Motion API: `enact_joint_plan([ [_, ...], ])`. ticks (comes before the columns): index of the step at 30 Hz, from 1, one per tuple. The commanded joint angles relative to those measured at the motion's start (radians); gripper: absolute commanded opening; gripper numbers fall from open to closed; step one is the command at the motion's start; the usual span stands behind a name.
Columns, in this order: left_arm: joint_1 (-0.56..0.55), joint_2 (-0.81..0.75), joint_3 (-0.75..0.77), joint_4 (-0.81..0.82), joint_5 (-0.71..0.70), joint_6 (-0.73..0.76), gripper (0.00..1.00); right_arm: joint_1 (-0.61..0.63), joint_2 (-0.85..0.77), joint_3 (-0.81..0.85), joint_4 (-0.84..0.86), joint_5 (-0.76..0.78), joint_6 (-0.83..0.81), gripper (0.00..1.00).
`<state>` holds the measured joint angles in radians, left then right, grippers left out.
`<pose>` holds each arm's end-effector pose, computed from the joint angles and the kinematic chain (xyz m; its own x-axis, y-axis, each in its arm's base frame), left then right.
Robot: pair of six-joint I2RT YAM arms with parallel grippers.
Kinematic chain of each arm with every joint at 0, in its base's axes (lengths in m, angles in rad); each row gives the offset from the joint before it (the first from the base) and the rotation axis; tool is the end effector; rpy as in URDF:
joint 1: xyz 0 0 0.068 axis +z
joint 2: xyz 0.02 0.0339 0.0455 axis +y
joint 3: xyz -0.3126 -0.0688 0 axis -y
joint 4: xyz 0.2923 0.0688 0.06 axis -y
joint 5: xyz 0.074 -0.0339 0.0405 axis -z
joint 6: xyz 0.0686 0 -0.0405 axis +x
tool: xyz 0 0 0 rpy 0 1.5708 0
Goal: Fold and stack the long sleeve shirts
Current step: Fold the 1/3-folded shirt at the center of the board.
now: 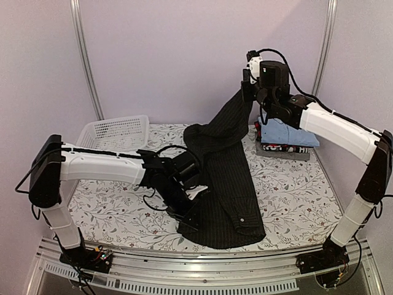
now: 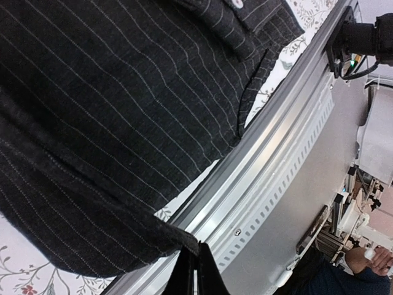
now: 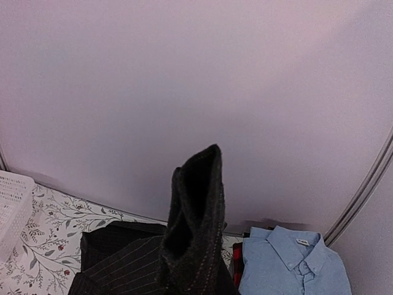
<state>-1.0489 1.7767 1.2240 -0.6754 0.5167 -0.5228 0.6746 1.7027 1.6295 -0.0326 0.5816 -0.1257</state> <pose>0.1746 -0.3715 0.1912 -0.8245 0.5628 -0.0588 0.4903 0.6585 -0.5709 0.4043 0.2751 0.4480 -0.0699 -0.1900 -0.9793 -0.1049 0.9777 -0.1822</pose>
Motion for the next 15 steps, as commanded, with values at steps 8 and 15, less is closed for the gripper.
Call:
enact_joint_plan([
  [8, -0.019, 0.064, 0.091, -0.010, 0.070, 0.060, 0.00, -0.041, -0.066, -0.050, -0.078, -0.056, 0.114, 0.00],
  [15, -0.017, 0.103, 0.118, 0.004, 0.110, 0.073, 0.00, -0.041, -0.066, -0.041, -0.120, -0.123, 0.166, 0.00],
])
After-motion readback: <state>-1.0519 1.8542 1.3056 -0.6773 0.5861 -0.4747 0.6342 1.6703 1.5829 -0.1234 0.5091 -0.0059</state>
